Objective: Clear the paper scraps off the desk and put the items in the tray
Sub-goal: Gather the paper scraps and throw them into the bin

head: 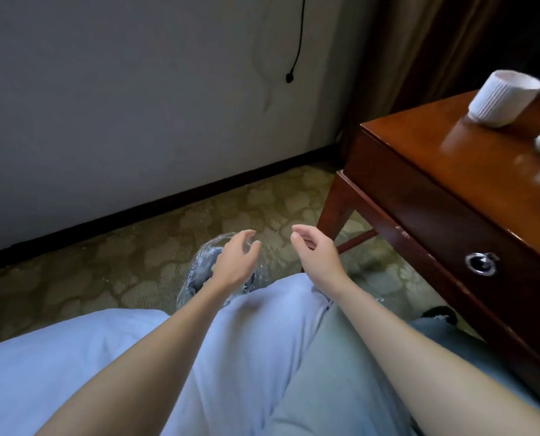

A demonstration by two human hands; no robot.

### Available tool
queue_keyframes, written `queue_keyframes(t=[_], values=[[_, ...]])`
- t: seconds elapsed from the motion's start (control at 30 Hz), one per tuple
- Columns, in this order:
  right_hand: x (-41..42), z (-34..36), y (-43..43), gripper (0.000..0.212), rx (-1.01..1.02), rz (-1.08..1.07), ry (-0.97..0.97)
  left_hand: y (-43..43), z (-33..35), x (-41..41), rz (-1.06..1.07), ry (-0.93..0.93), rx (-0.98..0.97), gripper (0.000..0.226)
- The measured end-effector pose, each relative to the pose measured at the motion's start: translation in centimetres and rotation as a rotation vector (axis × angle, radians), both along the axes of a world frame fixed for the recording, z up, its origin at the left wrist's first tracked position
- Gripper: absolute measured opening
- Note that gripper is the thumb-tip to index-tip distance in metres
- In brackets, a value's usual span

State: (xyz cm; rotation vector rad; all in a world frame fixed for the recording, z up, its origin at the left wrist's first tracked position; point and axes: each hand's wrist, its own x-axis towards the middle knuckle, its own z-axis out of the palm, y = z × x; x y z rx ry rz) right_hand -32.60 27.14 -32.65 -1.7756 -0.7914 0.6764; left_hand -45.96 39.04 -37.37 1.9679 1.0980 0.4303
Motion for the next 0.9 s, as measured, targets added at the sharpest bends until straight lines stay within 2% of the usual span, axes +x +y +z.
queue_keyframes(t=[0.17,0.43,0.57,0.77,0.9], values=[[2.2,3.3,-5.0,0.026,0.013,-0.015,-0.077,-2.9,3.4,1.9,-0.091,-0.007,0.108,0.051],[4.0,8.2,-10.6,0.028,0.03,-0.065,-0.21,-7.3,8.9,5.2,-0.221,-0.026,0.266,0.043],[4.6,10.7,-13.4,0.028,0.037,-0.064,-0.37,-9.3,11.7,6.2,-0.275,-0.058,0.332,0.044],[6.1,13.8,-17.8,0.029,0.031,-0.094,-0.49,-12.6,15.2,8.3,-0.351,-0.127,0.435,0.048],[7.2,15.0,-20.7,0.028,0.021,-0.132,-0.547,-14.6,16.5,9.9,-0.387,-0.141,0.501,0.04]])
